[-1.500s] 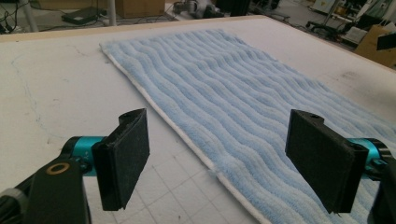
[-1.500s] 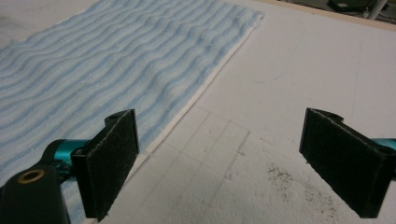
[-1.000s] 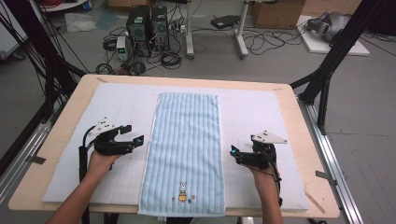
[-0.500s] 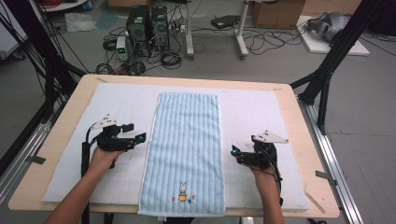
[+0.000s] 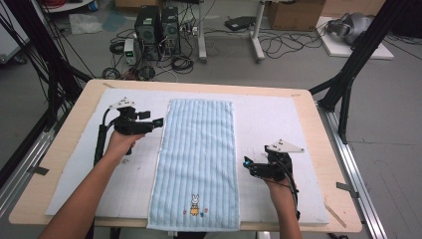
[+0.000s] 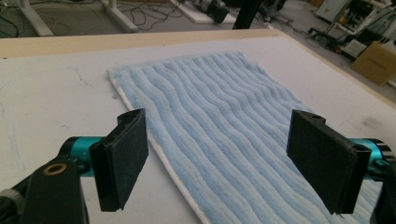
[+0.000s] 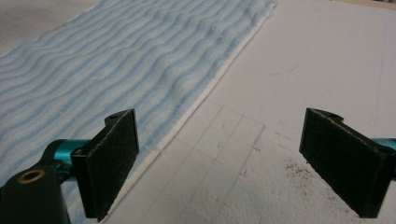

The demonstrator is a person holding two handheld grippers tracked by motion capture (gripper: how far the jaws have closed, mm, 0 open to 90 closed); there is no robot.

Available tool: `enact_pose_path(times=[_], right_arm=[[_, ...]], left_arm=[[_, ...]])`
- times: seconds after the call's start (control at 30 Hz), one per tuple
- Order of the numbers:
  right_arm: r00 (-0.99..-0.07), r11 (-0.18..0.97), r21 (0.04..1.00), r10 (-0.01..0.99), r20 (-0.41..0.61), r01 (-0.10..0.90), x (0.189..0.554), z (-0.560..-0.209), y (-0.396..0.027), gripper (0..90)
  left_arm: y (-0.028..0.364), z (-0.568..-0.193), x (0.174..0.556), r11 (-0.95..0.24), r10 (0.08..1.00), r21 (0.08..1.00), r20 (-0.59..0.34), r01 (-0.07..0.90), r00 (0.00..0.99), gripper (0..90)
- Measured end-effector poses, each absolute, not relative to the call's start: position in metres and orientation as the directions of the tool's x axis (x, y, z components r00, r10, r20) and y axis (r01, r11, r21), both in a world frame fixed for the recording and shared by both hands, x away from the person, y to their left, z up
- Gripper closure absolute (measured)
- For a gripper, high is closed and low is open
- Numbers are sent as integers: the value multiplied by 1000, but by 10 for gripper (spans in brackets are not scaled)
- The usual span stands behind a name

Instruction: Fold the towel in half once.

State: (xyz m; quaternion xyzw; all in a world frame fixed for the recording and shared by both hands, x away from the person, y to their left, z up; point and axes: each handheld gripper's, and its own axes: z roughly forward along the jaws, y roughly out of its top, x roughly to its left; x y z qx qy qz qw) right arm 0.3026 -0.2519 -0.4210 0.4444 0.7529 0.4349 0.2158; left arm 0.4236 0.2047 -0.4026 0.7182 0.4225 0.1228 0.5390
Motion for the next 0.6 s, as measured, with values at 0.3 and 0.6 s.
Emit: enact_pose_path(times=[0.3,0.6], right_arm=[[-499,208,846,863,77,490,304,-421,-255,110],[-481,183,845,872,98,503,304,-423,-258,110]], left_arm=[[182,-422,461,-127,794,839,-235,530,561,288],[164,-444,468,-215,844,787,-149,578,516,387]])
